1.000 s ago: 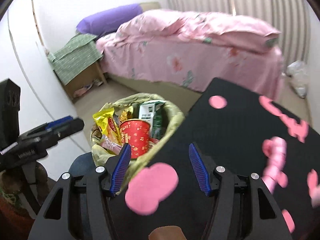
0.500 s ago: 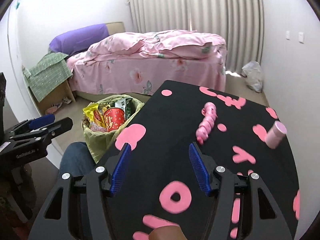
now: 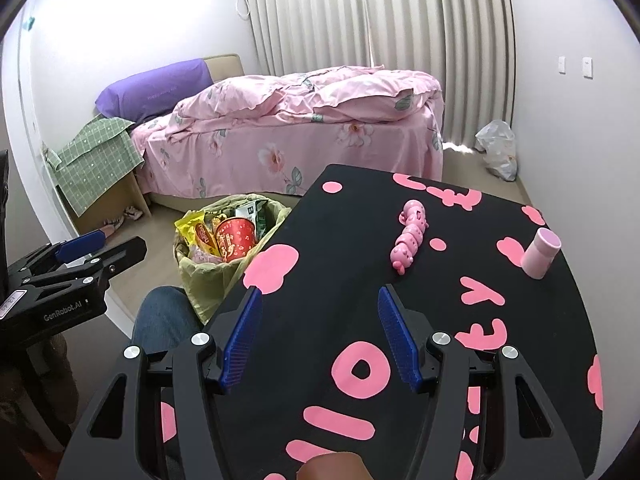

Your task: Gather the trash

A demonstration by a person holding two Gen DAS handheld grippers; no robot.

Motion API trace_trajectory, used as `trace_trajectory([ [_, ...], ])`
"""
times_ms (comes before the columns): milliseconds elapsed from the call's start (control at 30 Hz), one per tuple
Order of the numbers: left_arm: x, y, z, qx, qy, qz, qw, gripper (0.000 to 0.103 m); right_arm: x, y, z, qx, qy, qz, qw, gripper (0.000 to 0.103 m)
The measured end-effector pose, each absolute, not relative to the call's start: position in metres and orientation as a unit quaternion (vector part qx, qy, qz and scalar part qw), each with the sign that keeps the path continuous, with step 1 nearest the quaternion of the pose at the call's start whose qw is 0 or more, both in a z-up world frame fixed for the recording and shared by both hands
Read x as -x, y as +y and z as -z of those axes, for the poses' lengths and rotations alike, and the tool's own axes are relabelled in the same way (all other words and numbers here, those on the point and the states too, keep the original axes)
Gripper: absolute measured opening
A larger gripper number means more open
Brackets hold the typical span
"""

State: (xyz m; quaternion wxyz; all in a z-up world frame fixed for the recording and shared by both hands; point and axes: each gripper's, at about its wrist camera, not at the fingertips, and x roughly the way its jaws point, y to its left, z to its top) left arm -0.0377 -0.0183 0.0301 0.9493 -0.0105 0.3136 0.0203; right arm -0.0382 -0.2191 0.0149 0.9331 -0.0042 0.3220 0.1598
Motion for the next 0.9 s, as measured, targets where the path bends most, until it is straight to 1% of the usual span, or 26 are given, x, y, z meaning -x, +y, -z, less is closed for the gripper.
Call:
trace_trajectory([
  [900,0.0396,-0.0185,-0.027,0.012,0.317,-0.023,0.948,0.078,0.0377,-0.214,-0.0139,0.005,0.325,-0.167,0.931,0.056],
])
